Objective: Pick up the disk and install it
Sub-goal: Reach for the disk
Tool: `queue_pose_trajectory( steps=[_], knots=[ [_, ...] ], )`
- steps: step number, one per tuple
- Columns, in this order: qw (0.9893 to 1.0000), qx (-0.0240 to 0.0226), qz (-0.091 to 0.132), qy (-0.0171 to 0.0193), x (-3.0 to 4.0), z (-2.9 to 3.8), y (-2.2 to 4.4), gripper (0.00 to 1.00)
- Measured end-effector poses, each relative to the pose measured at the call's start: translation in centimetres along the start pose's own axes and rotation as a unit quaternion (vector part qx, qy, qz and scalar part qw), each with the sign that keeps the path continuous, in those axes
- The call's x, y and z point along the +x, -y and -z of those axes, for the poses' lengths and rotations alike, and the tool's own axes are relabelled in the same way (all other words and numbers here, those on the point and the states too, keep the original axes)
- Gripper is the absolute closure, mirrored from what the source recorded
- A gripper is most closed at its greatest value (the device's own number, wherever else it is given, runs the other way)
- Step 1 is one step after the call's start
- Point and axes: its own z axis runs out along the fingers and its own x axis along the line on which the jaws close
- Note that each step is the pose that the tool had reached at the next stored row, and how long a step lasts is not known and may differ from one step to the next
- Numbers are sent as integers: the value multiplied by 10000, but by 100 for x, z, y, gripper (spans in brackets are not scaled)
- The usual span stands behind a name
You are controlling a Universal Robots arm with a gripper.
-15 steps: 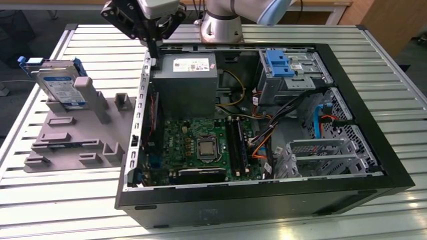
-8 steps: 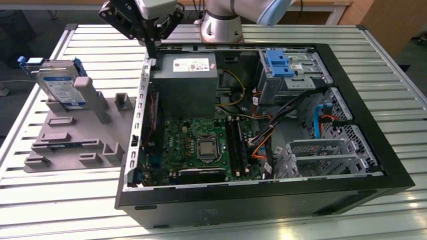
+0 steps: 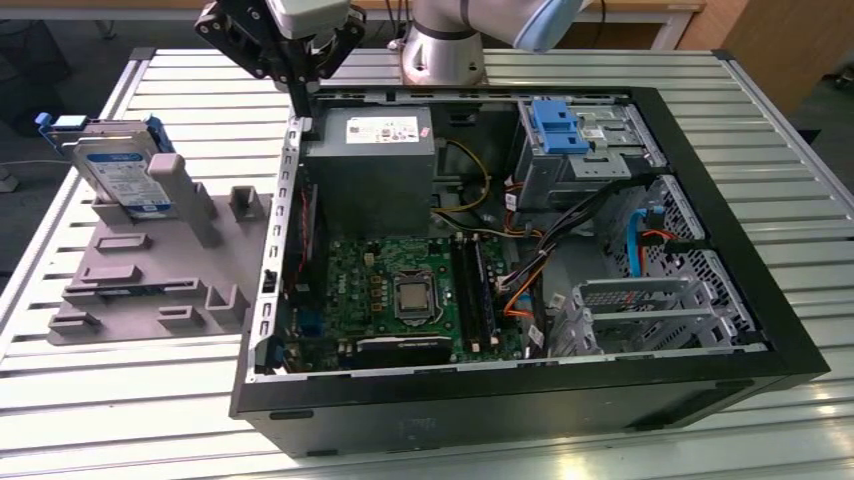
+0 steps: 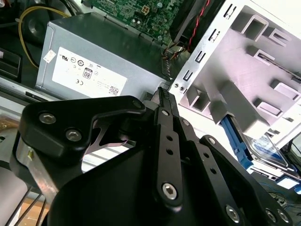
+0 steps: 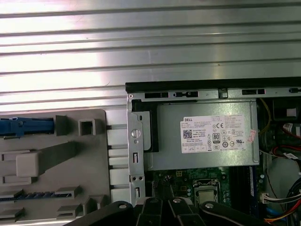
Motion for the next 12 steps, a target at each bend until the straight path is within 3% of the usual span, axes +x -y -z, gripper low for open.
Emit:
queue_pose_trajectory(
  steps=[12],
  knots=[
    [10000,0,0,0,48,0,3,89]
  ],
)
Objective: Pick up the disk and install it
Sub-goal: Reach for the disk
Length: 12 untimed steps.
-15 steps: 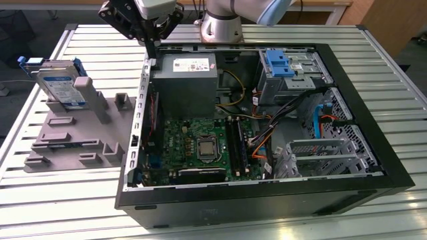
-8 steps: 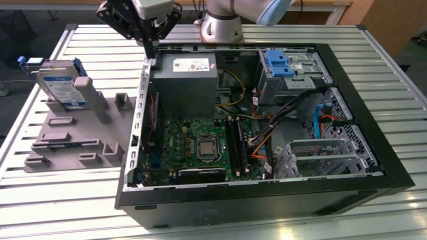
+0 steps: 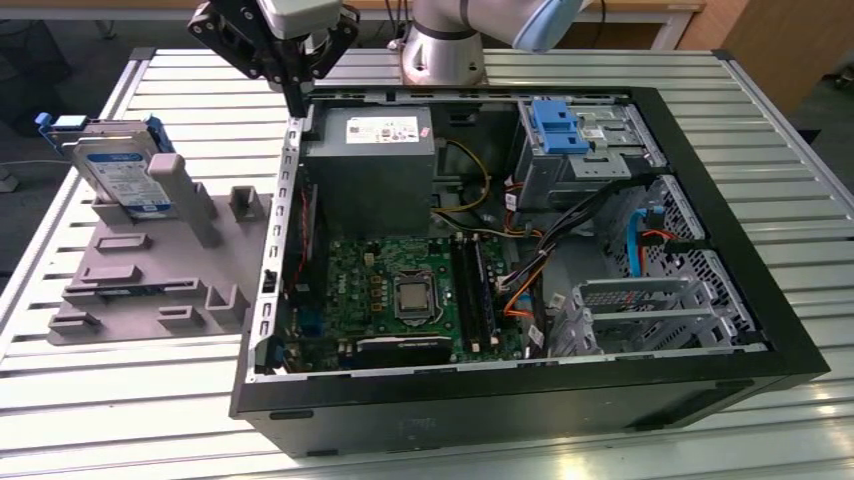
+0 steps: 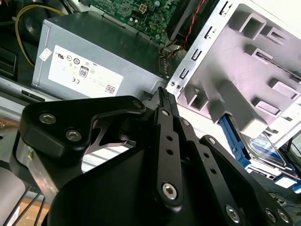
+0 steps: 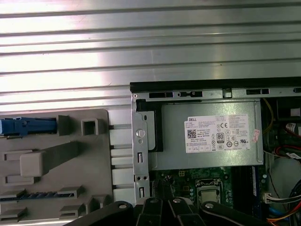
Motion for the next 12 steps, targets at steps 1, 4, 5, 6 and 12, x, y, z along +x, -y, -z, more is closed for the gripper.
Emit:
queue_pose_trajectory(
  steps=[1,4,5,6,12],
  knots=[
    [10000,0,1,0,2,0,0,89],
    [10000,0,0,0,5,0,1,89],
    [10000,0,0,0,6,0,0,89],
    [10000,0,0,0,7,0,1,89],
    [10000,0,0,0,24,0,2,89]
  ],
)
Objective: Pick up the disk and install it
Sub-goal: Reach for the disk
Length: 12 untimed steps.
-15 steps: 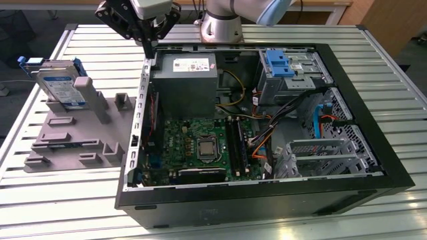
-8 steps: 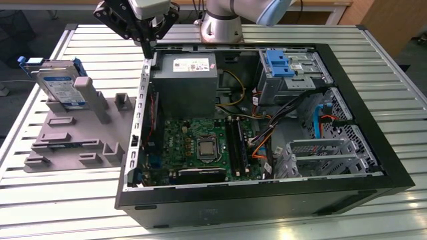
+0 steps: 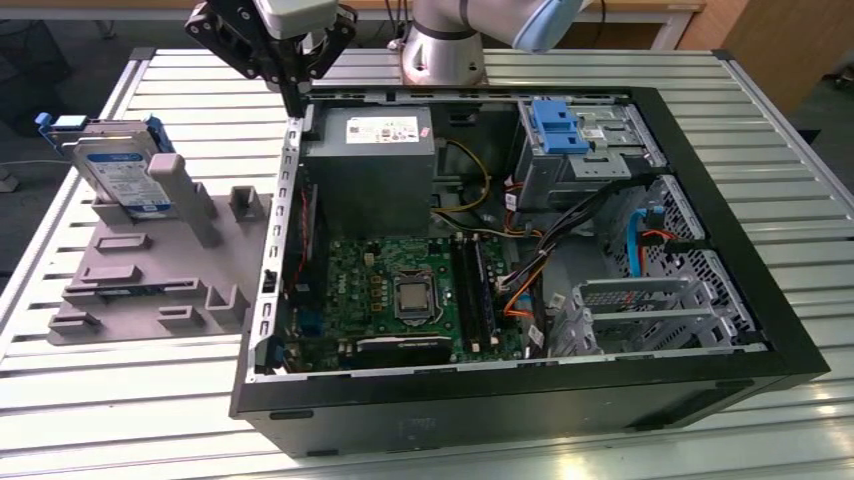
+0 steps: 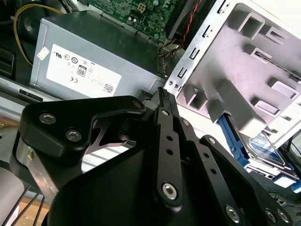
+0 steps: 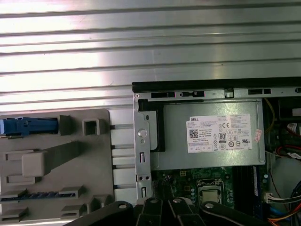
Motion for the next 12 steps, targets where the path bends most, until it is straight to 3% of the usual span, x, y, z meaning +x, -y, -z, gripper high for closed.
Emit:
queue_pose_trajectory(
  steps=[12],
  knots=[
    [10000,0,0,0,33,-3,2,89]
  ],
)
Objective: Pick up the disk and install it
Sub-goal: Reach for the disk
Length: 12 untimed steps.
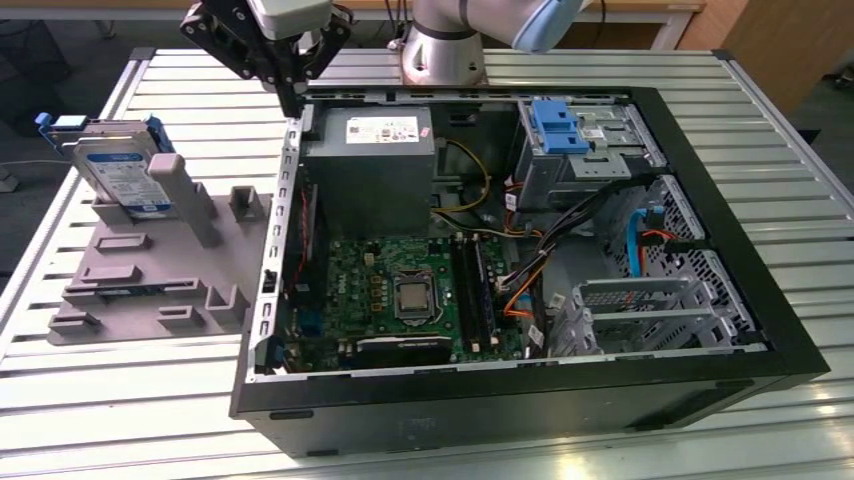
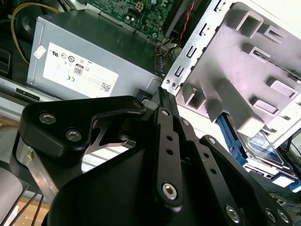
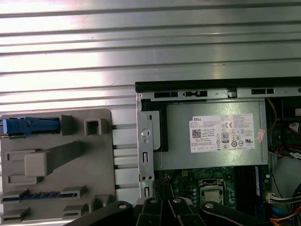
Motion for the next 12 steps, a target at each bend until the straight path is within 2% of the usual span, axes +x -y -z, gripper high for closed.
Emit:
queue_pose_trajectory(
  steps=[12],
  knots=[
    [10000,0,0,0,47,-3,4,89]
  ],
)
